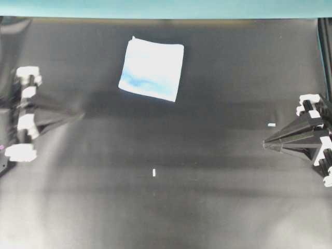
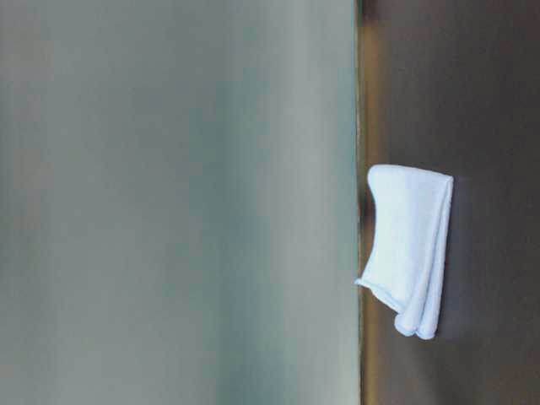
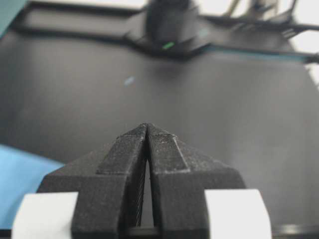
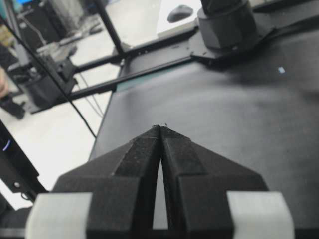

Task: Push a blue cloth with the left arm to wipe the desk.
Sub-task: 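Move the left gripper rightward toward the light-blue cloth, then lower the left gripper onto the cloth's near edge and press down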

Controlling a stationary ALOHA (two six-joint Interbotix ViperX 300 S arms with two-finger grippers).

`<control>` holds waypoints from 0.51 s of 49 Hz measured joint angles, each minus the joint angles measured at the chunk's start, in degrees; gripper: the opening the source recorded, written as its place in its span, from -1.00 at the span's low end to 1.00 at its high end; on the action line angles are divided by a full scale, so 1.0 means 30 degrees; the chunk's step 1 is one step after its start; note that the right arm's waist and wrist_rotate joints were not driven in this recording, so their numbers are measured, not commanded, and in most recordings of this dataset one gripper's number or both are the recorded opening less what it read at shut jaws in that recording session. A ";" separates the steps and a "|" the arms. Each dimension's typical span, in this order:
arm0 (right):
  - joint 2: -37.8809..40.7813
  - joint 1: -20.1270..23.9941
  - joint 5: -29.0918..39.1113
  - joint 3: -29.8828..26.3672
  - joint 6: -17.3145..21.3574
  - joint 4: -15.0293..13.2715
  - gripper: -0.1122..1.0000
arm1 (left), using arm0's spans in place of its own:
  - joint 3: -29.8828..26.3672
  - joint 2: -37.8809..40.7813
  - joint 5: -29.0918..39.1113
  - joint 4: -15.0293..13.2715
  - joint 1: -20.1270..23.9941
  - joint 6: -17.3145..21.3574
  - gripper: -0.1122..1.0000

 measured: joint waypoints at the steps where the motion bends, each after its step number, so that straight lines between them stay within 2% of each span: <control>1: 0.0000 0.0029 0.0029 0.0000 0.0000 0.0000 -0.80 | -0.0146 0.0410 0.0000 0.0000 0.0264 0.0029 -0.80; 7: 0.0000 0.0029 0.0557 0.0000 0.0000 0.0000 -0.80 | -0.1348 0.3398 0.0146 0.0000 0.2344 0.0059 -0.80; 11: 0.0000 0.0029 0.0820 0.0000 0.0000 0.0029 -0.80 | -0.2256 0.5244 0.0293 -0.0029 0.3223 0.0088 -0.80; 25: 0.0000 0.0029 0.0938 0.0000 0.0000 0.0352 -0.80 | -0.7002 1.2012 0.2783 0.0000 0.4775 0.1025 -0.79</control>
